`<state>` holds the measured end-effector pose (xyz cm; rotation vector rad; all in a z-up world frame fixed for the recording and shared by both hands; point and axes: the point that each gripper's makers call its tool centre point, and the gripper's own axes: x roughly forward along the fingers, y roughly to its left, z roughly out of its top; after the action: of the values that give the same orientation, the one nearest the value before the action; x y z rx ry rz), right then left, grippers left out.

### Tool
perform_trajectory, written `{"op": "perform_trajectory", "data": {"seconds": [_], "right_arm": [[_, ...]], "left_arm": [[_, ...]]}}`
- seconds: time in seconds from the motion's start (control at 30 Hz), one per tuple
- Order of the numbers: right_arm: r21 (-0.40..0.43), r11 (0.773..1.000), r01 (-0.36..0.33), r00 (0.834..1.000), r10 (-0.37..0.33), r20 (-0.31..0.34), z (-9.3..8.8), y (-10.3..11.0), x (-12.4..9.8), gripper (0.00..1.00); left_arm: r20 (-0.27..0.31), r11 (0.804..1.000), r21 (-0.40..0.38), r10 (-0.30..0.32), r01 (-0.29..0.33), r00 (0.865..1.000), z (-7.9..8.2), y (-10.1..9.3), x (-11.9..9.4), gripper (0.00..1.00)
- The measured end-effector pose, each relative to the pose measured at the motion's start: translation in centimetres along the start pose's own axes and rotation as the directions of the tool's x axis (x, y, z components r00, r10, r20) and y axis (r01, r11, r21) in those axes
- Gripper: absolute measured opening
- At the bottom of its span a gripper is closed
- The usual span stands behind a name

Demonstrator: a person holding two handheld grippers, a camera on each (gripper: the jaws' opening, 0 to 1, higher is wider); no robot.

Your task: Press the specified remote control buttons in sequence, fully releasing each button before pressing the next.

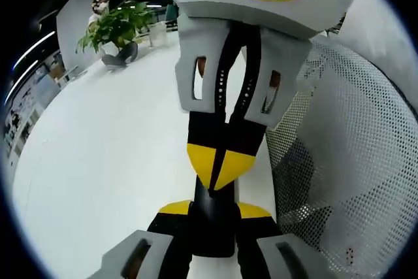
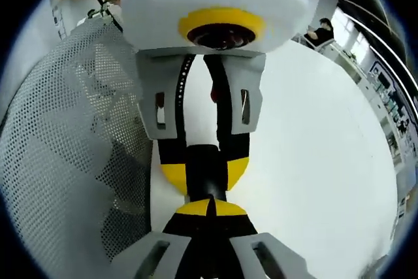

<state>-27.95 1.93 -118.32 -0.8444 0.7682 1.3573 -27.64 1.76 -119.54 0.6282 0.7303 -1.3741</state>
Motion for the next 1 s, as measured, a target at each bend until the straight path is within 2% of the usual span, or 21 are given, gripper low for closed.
{"op": "perform_trajectory", "data": {"seconds": [0.07, 0.33, 0.4, 0.43, 0.6, 0.67, 0.83, 0.87, 0.93, 1.0], "right_arm": [[-0.008, 1.0, -0.021, 1.0, 0.021, 0.012, 0.3, 0.5, 0.1, 0.0], [-0.035, 0.999, -0.027, 1.0, 0.027, 0.001, 0.4, 0.2, 0.4, 0.0], [-0.046, 0.999, -0.014, 1.0, 0.014, 0.002, 0.5, 0.2, 0.5, 0.0], [-0.089, 0.996, 0.021, 1.0, -0.02, 0.007, 0.7, -0.2, 0.6, 0.0], [-0.089, 0.995, 0.045, 0.999, -0.047, -0.024, 0.7, 0.0, 0.7, 0.0], [-0.074, 0.996, 0.051, 0.999, -0.052, -0.016, 0.6, -0.1, 0.7, 0.0], [0.026, 1.0, -0.002, 0.998, 0.001, 0.068, 0.6, 0.0, 0.4, 0.0], [0.071, 0.997, -0.021, 0.996, 0.015, 0.086, 0.5, 0.2, 0.3, 0.0], [0.114, 0.993, -0.036, 0.995, 0.025, 0.093, 0.3, 0.6, 0.0, 0.04], [0.104, 0.995, -0.011, 0.997, 0.002, 0.078, -0.5, 0.6, -0.4, 0.1]], "left_arm": [[0.0, 1.0, 0.0, -0.001, 0.001, 1.0, 0.0, 0.0, 0.0, 0.22], [0.003, 1.0, -0.002, -0.004, 0.004, 1.0, 0.0, 0.1, 0.1, 0.22], [0.002, 1.0, -0.005, -0.002, 0.002, 1.0, 0.0, 0.0, 0.1, 0.22], [0.0, 1.0, -0.006, 0.004, -0.004, 1.0, 0.0, 0.0, 0.1, 0.22], [-0.007, 1.0, -0.014, 0.02, -0.02, 1.0, 0.1, 0.0, 0.2, 0.22], [0.002, 1.0, -0.02, 0.021, -0.021, 1.0, 0.0, 0.0, 0.2, 0.22], [0.022, 0.999, -0.028, 0.017, -0.016, 1.0, 0.1, -0.1, 0.0, 0.22], [0.02, 0.999, -0.028, 0.017, -0.016, 1.0, 0.1, -0.1, 0.0, 0.22], [0.017, 1.0, -0.014, 0.012, -0.011, 1.0, 0.2, -0.2, 0.1, 0.22], [0.01, 1.0, -0.007, 0.006, -0.006, 1.0, 0.2, -0.2, 0.1, 0.22]]}}
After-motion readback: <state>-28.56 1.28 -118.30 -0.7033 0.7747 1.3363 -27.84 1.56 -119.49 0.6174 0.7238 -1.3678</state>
